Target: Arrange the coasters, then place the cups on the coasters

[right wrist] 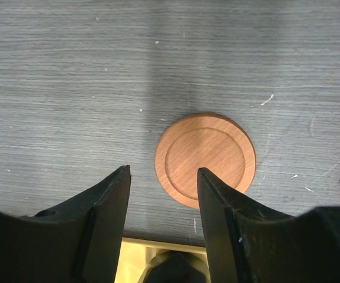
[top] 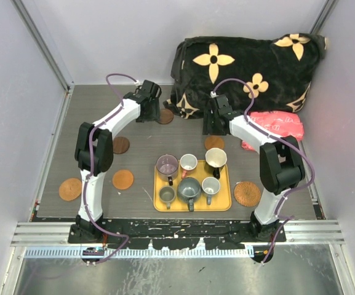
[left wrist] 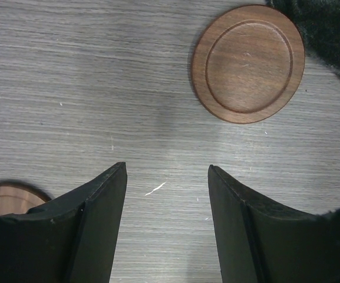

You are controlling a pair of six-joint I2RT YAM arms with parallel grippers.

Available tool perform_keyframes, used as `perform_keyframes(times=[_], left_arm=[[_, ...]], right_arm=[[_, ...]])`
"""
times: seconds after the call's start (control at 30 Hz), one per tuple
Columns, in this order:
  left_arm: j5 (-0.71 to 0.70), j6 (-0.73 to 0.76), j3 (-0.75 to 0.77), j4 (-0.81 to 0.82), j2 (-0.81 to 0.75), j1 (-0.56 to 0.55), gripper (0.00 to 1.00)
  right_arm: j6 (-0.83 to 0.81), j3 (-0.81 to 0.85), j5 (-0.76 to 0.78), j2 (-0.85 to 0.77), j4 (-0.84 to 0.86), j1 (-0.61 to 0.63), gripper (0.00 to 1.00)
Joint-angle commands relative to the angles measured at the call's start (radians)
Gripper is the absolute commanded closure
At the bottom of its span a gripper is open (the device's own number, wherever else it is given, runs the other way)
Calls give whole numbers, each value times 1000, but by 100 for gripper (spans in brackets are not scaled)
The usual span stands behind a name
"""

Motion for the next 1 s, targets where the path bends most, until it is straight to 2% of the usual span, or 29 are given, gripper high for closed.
perform_keyframes(times=[0.0, 0.97], left_arm=[[6, 16, 47, -3, -19, 2, 41], [-11, 32, 45, -37, -51, 2, 41]], right_arm=[[19, 66, -28, 23, -51, -18, 47], [-5, -32, 58, 134, 39, -26, 49]])
